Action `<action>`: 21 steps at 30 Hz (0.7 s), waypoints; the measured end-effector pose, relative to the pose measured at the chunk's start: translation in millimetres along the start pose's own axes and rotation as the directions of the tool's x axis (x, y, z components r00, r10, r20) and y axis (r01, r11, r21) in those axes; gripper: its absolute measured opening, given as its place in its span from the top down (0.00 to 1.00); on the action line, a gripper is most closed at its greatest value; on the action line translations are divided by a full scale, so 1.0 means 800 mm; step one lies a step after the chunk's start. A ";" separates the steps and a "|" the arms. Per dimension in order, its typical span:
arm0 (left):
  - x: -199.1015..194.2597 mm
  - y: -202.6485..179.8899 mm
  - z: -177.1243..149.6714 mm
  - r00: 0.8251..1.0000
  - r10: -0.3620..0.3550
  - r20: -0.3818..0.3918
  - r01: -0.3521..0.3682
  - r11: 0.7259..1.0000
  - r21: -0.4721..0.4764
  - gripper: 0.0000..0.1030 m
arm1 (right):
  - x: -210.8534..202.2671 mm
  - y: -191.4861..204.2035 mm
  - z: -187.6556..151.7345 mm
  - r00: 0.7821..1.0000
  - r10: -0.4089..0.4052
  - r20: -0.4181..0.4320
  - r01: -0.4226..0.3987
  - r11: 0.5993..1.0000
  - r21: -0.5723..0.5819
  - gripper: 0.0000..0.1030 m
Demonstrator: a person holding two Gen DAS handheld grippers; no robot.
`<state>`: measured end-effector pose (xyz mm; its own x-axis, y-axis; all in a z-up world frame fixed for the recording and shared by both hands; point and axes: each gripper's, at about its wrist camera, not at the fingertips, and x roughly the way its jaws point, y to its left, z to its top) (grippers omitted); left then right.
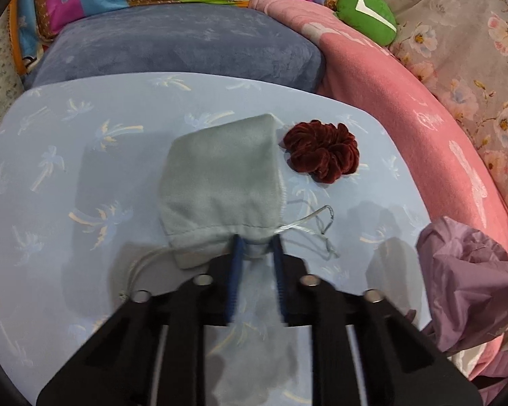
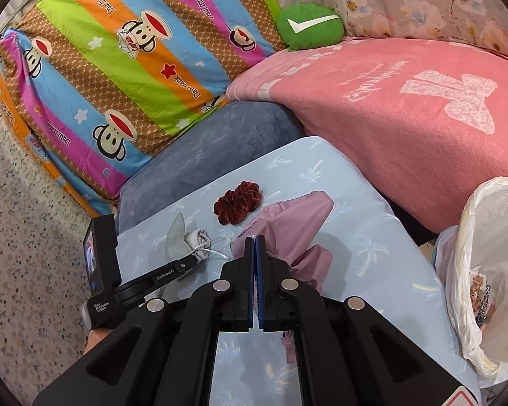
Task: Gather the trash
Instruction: 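Lift the grey-green pouch with the left gripper while the right lifts the lilac cloth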
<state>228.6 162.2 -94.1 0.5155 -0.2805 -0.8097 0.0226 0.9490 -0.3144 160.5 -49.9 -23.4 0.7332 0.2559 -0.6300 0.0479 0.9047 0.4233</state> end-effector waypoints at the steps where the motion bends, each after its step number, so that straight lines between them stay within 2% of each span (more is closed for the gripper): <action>1: -0.005 -0.002 -0.003 1.000 0.001 0.009 -0.001 1.000 0.008 0.90 | 0.001 0.000 -0.001 1.000 0.001 -0.001 -0.001 1.000 0.001 0.97; 5: -0.021 -0.009 -0.012 1.000 -0.007 0.017 0.006 1.000 0.025 0.94 | 0.000 0.003 -0.006 1.000 0.005 0.002 -0.005 1.000 0.006 0.97; 12: -0.062 -0.039 -0.030 0.999 -0.042 0.033 0.041 0.998 0.041 0.95 | -0.019 0.002 -0.011 0.999 0.015 0.029 -0.016 1.000 0.018 0.97; 21: -0.102 -0.102 -0.049 0.992 -0.113 0.057 0.105 0.987 0.118 0.95 | -0.077 -0.013 -0.011 0.995 0.014 0.103 -0.018 0.999 0.037 0.97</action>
<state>150.7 102.3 -21.7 0.5574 -0.3770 -0.7397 0.1775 0.9245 -0.3374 109.0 -72.2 5.6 0.7999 0.2319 -0.5535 0.0602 0.8867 0.4584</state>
